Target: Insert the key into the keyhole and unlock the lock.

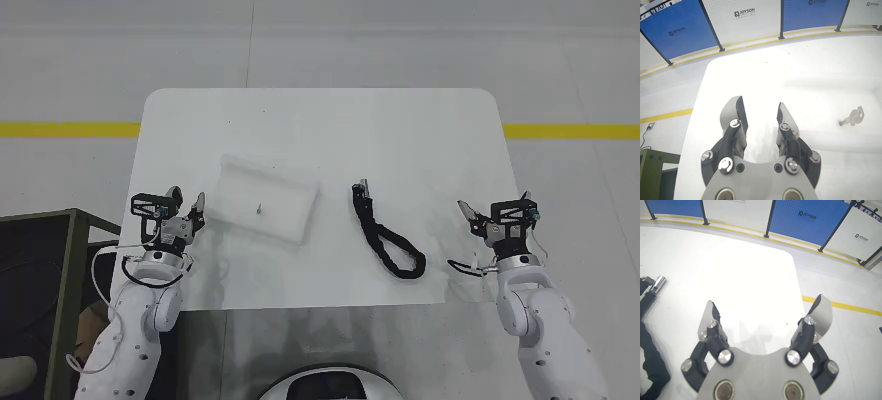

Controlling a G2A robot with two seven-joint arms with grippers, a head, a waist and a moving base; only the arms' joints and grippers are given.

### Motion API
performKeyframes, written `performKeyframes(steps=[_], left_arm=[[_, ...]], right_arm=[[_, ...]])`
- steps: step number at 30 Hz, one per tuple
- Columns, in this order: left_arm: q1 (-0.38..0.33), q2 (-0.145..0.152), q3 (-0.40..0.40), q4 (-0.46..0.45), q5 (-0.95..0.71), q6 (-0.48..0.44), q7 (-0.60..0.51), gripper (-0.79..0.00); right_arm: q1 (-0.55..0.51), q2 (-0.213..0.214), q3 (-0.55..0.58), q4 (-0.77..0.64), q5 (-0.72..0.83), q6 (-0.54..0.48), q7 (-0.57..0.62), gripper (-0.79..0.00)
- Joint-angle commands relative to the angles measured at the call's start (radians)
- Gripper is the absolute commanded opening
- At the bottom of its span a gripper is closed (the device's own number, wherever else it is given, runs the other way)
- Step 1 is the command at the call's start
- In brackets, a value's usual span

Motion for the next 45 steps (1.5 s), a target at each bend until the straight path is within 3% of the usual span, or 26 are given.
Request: performKeyframes(steps=[1, 3, 6, 8, 12, 15, 18, 22, 33, 34, 36, 40, 45], left_arm=[[0.0, 0.0, 0.0, 0.0, 0.0, 0.0, 0.0, 0.0], [-0.023, 0.0, -0.004, -0.013, 0.0, -0.003, -0.034, 0.0], [-0.121, -0.003, -0.024, -0.075, -0.14, 0.003, -0.207, 0.0], [-0.21, -0.001, -0.028, -0.103, -0.254, -0.018, -0.416, 0.0], [-0.468, 0.003, -0.003, -0.065, -0.459, 0.011, -0.864, 0.0], [-0.64, 0.003, 0.04, -0.009, -0.575, 0.079, -1.129, 0.0], [-0.756, 0.004, 0.089, 0.042, -0.629, 0.146, -1.326, 0.0], [-0.786, 0.004, 0.097, 0.079, -0.725, 0.181, -1.381, 0.0], [-0.786, 0.004, 0.097, 0.079, -0.725, 0.181, -1.381, 0.0], [-0.768, 0.003, 0.127, 0.094, -0.733, 0.16, -1.421, 0.0], [-0.796, 0.005, 0.215, 0.087, -0.66, 0.116, -1.523, 0.0], [-0.903, 0.011, 0.412, 0.113, -0.621, 0.048, -1.536, 0.0], [-1.018, 0.042, 0.573, 0.124, -0.615, 0.091, -1.536, 0.0]], right_arm=[[0.0, 0.0, 0.0, 0.0, 0.0, 0.0, 0.0, 0.0], [0.0, 0.0, 0.0, 0.0, 0.0, 0.0, 0.0, 0.0], [0.0, 0.0, 0.0, 0.0, 0.0, 0.0, 0.0, 0.0], [0.0, 0.0, 0.0, 0.0, 0.0, 0.0, 0.0, 0.0], [0.0, 0.0, 0.0, 0.0, 0.0, 0.0, 0.0, 0.0], [0.0, 0.0, 0.0, 0.0, 0.0, 0.0, 0.0, 0.0], [0.0, 0.0, 0.0, 0.0, 0.0, 0.0, 0.0, 0.0], [0.0, 0.0, 0.0, 0.0, 0.0, 0.0, 0.0, 0.0], [0.0, 0.0, 0.0, 0.0, 0.0, 0.0, 0.0, 0.0], [0.0, 0.0, 0.0, 0.0, 0.0, 0.0, 0.0, 0.0], [0.0, 0.0, 0.0, 0.0, 0.0, 0.0, 0.0, 0.0], [0.0, 0.0, 0.0, 0.0, 0.0, 0.0, 0.0, 0.0], [0.0, 0.0, 0.0, 0.0, 0.0, 0.0, 0.0, 0.0]])
